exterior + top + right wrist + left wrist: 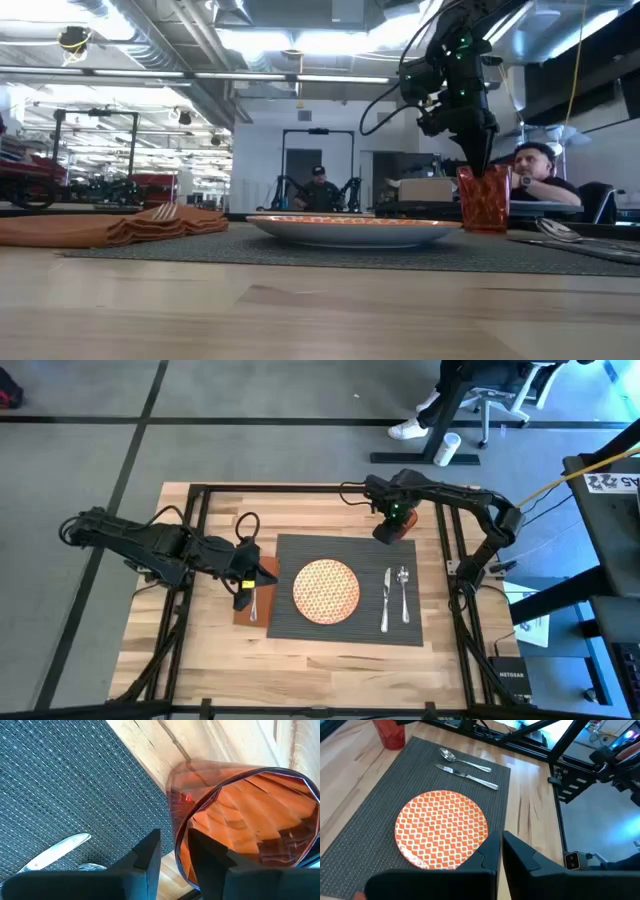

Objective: Set table place
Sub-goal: Adjust the orange glass, then adjust the orange table napkin

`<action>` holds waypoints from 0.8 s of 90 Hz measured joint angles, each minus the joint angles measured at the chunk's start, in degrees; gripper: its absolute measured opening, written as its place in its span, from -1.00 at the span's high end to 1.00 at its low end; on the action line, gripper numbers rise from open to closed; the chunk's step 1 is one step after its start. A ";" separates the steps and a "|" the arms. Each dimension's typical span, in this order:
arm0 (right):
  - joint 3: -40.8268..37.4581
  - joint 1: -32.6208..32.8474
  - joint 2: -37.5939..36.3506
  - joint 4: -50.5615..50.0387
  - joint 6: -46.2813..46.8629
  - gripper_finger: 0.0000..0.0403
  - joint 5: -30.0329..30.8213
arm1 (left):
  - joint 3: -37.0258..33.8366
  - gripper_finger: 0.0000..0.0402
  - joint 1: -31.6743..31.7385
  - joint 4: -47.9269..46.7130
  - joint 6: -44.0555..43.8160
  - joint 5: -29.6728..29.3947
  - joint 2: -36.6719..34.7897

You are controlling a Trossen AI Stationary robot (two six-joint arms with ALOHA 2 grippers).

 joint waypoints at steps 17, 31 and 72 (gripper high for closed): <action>0.00 0.00 0.00 -0.11 0.15 0.56 0.00 | 0.00 1.00 0.02 -0.60 0.00 0.00 0.00; 1.75 0.00 0.00 -0.95 0.37 0.56 -0.59 | 0.00 1.00 0.02 -0.62 0.00 0.00 0.00; 14.17 1.06 0.00 -4.30 1.58 0.56 -2.36 | -0.02 1.00 0.02 -0.75 0.43 -0.02 0.00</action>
